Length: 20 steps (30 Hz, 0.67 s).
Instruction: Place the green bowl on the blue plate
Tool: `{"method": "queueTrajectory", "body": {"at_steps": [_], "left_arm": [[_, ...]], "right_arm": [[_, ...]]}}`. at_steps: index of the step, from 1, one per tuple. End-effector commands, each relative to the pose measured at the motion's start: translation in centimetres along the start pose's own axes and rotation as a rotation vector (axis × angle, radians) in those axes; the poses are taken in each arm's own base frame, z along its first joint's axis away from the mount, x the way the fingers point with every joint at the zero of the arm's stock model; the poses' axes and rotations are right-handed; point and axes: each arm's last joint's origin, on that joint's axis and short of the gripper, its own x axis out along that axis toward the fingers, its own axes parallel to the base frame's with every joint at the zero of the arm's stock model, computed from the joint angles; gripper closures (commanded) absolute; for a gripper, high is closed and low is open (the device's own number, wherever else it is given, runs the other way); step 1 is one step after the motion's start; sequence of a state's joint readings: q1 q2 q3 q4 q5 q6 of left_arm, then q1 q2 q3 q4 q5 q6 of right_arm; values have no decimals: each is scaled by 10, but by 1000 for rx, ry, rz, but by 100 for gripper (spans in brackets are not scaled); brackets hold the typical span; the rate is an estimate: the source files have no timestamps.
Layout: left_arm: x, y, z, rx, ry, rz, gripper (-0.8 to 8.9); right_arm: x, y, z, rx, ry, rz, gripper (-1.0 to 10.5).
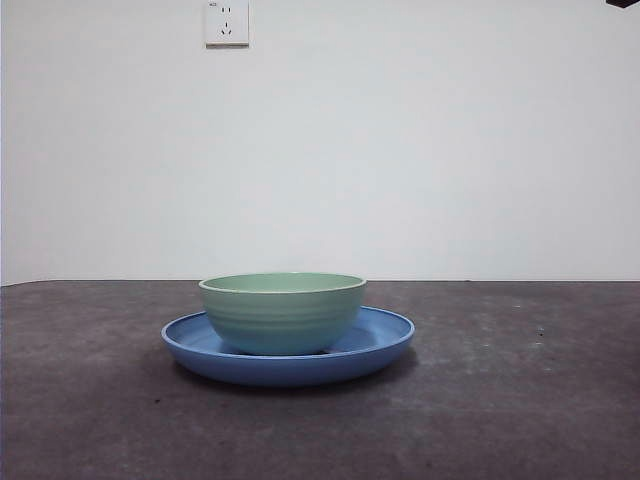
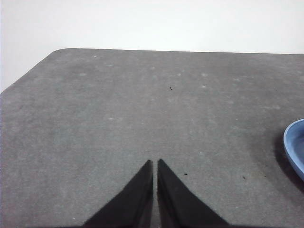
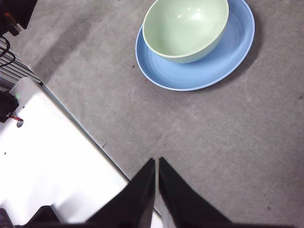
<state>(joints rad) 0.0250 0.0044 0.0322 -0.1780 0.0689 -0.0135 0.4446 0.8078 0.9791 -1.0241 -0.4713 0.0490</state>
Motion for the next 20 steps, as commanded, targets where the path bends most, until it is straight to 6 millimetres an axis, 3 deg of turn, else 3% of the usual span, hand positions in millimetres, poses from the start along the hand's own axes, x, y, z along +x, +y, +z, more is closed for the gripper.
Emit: {"method": "queueTrajectory", "body": {"at_steps": [1,6,13,20], "left_arm": [[2,0,-7,-5,27,3,798],[2,0,-7,-5,27,3,798],[2,0,-7,-5,27,3,798],[2,0,-7,-5,27,3,798]], "right_arm": [[-1,2,3,-19,-10,5,940],[-14,-3,1,-66,-94,-49,940],[-43,-13,-12,-115,-499,-243,940],[-22,-35,-54,-180,-737,-435,940]]}}
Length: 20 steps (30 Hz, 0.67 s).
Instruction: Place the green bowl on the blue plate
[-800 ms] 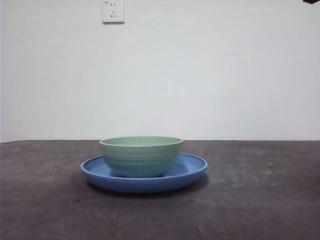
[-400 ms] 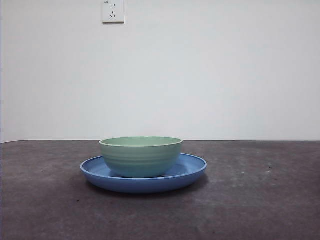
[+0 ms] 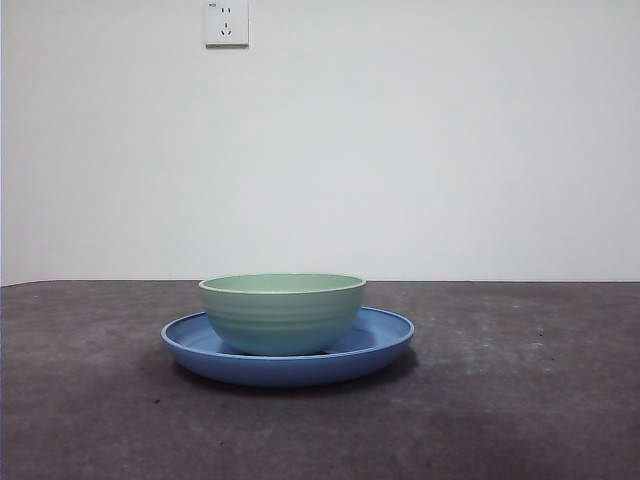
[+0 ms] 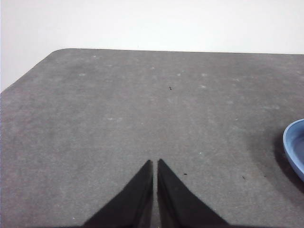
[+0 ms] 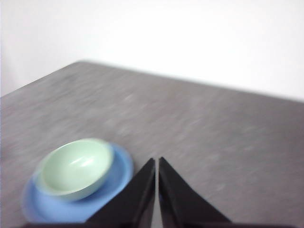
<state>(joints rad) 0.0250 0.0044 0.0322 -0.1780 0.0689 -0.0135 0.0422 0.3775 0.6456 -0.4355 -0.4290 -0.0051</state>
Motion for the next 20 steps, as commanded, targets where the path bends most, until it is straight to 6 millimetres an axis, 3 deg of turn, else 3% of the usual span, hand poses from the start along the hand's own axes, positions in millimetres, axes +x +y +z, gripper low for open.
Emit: {"method": "queueTrajectory", "body": {"at_steps": [1,9,20], "left_arm": [[2,0,-7,-5,27,3,798],[2,0,-7,-5,27,3,798],[2,0,-7,-5,27,3,798]], "right_arm": [[3,-4,-24,-31,-51,-69,940],[11,-15,-89,-46,-131,-239,940],[22,-22,-138,-15,-64,-298,940]]}}
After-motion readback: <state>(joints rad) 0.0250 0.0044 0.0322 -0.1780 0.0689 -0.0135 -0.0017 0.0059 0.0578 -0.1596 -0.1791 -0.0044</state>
